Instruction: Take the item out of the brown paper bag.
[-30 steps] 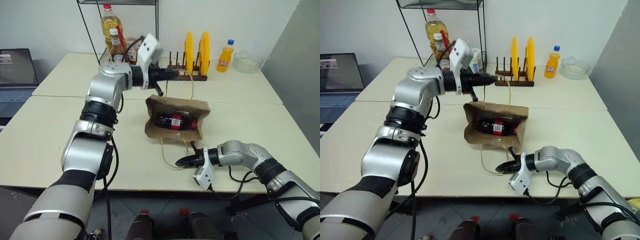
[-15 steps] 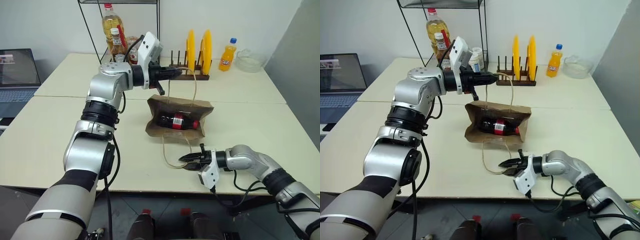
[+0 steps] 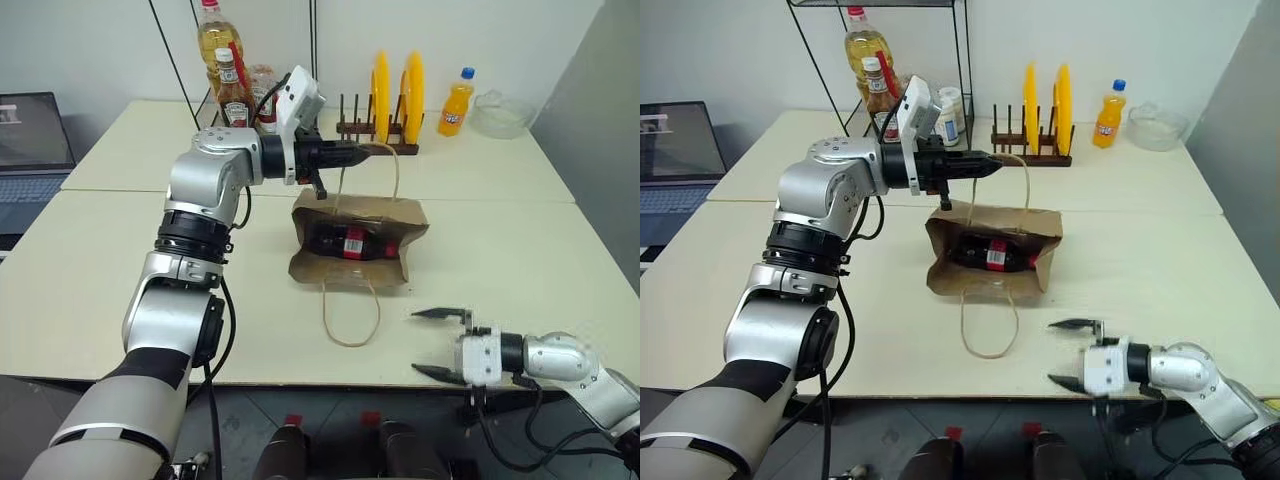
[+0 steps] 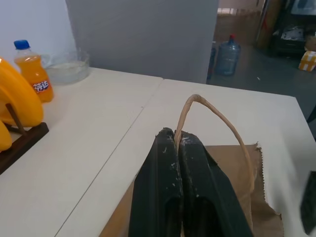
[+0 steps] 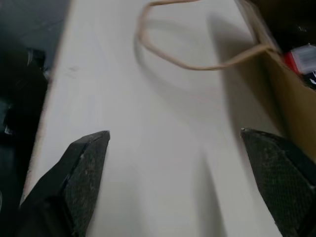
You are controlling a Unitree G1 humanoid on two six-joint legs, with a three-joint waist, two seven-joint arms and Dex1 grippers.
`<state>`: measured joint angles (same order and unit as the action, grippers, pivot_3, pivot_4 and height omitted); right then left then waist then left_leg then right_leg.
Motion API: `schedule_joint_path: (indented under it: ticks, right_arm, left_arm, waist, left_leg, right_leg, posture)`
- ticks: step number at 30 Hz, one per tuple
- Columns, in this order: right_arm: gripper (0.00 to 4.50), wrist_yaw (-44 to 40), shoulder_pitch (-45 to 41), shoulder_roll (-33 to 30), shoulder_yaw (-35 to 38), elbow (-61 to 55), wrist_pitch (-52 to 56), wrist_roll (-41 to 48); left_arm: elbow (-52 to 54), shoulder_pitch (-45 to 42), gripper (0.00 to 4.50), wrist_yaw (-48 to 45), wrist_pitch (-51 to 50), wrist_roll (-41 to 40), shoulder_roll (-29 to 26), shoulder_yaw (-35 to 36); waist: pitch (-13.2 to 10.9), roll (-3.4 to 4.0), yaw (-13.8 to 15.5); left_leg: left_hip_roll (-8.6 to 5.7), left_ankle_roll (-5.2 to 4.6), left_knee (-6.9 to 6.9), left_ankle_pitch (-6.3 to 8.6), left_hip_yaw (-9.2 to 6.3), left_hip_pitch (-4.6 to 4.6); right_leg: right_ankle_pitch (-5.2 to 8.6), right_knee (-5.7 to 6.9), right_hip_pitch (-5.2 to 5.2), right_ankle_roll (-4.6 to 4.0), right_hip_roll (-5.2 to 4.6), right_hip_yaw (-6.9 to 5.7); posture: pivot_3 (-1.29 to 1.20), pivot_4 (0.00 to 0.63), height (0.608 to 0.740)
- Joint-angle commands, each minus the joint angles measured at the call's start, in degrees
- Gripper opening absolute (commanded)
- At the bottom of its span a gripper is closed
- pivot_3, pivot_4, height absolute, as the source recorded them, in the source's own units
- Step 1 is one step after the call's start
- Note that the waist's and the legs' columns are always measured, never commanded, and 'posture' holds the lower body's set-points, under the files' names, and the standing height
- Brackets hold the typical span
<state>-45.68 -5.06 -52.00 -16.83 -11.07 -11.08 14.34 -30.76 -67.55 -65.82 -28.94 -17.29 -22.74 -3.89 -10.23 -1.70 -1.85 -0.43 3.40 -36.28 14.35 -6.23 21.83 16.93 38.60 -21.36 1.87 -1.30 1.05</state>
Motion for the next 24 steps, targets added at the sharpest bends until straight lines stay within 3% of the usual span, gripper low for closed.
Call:
schedule_joint_path:
  ticks: [1,6,9,12,17,24]
  right_arm:
    - [3.85,-0.63,-4.93,2.80,3.05,-11.32,20.85,19.61]
    - [2.08,1.41,-12.20,9.02,3.50,-17.19,39.52,36.02]
    - [0.97,1.17,-16.99,15.84,0.57,-15.07,44.58,37.52]
    - [0.01,0.77,-20.47,22.72,-1.82,-10.17,44.73,33.51]
    - [0.01,-0.49,-26.60,32.37,-5.22,4.16,33.94,19.37]
    - [0.01,4.30,-30.31,36.71,-2.75,15.72,23.37,5.33]
  left_arm:
    - [2.73,-0.38,0.00,-0.24,-0.23,-1.22,-0.01,1.04]
    - [2.89,-0.36,0.00,-0.16,-0.42,-1.16,-0.09,0.84]
    - [2.79,-0.78,0.00,-0.01,-0.54,-1.07,0.02,0.73]
    - [3.11,-0.95,0.00,0.00,-1.06,-1.29,0.01,0.79]
    - [4.08,-0.69,0.00,0.05,-1.85,-1.39,-0.23,0.73]
    - [4.10,-0.50,0.00,0.14,-1.91,-1.27,-0.47,0.78]
  waist:
    - [-0.21,0.09,-0.13]
    - [-0.34,0.21,0.07]
    - [-0.36,0.20,0.05]
    - [-0.37,0.22,0.02]
    - [-0.41,0.29,-0.05]
    - [-0.41,0.30,-0.03]
  left_leg:
    - [0.01,0.01,-0.05,0.00,0.00,0.00]
    - [0.04,0.03,-0.04,-0.01,-0.13,0.02]
    - [0.04,0.02,-0.05,-0.01,-0.07,0.16]
    - [0.02,0.02,-0.11,-0.01,-0.06,0.28]
    - [-0.02,0.02,-0.14,-0.01,-0.03,0.30]
    - [0.01,0.09,-0.15,-0.05,-0.01,0.49]
  right_leg:
    - [0.00,0.15,-0.06,-0.01,0.05,0.01]
    - [0.04,0.30,-0.12,-0.07,0.15,-0.12]
    - [0.03,0.29,-0.25,-0.07,0.05,-0.07]
    - [0.03,0.34,-0.38,-0.07,0.02,-0.07]
    - [0.02,0.42,-0.47,-0.07,0.10,-0.07]
    - [0.01,0.47,-0.67,-0.08,0.09,-0.06]
  posture:
    - [0.00,0.150,0.740]
    - [0.00,0.150,0.740]
    - [0.00,0.150,0.740]
    - [0.00,0.150,0.740]
    - [0.00,0.150,0.740]
    - [0.00,0.150,0.740]
